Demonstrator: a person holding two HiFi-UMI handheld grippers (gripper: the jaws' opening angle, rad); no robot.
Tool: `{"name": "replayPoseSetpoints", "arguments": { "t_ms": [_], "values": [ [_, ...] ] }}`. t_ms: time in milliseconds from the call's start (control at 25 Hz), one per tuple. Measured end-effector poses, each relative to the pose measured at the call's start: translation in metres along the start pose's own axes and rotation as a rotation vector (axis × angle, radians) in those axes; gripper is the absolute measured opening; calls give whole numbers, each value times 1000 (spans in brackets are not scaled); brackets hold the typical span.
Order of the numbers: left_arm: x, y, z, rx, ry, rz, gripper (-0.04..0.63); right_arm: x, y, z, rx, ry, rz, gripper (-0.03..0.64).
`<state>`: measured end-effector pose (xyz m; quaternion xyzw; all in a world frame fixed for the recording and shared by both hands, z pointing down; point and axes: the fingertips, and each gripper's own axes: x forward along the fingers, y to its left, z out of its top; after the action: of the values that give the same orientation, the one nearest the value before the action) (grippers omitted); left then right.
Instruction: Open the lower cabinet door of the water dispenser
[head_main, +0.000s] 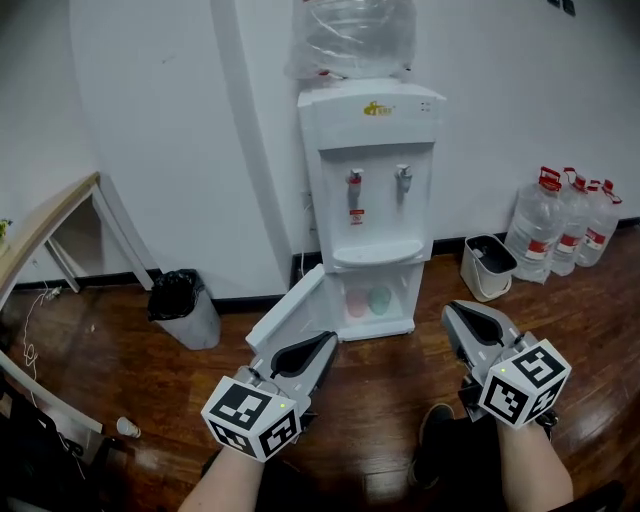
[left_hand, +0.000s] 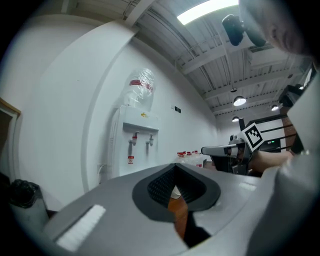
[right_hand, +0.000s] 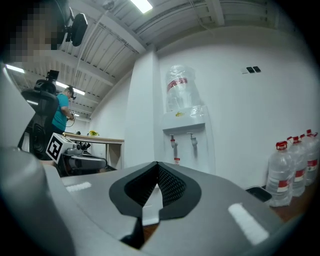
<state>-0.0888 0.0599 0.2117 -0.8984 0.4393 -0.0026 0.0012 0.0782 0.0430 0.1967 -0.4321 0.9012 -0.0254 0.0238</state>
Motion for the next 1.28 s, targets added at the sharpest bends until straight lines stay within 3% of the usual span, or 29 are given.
{"name": "replayPoseSetpoints", "arguments": {
  "t_ms": [160,360,720,880,1280],
  "values": [
    [2,6,21,7,53,46,147,4,-15,7,18,-18,34,2],
    [6,2,69,61,43,55,147,16,-13,23,18,-63,87,2],
    [37,30,40,-36,8,49,147,51,-20,17,35,-47,94,2],
    [50,38,21,-33,40,33,147,66,-32,6,-17,-27,75,2],
    [89,61,12,-12,48,7,147,118,-86,-25,9,16,24,2]
  ]
}}
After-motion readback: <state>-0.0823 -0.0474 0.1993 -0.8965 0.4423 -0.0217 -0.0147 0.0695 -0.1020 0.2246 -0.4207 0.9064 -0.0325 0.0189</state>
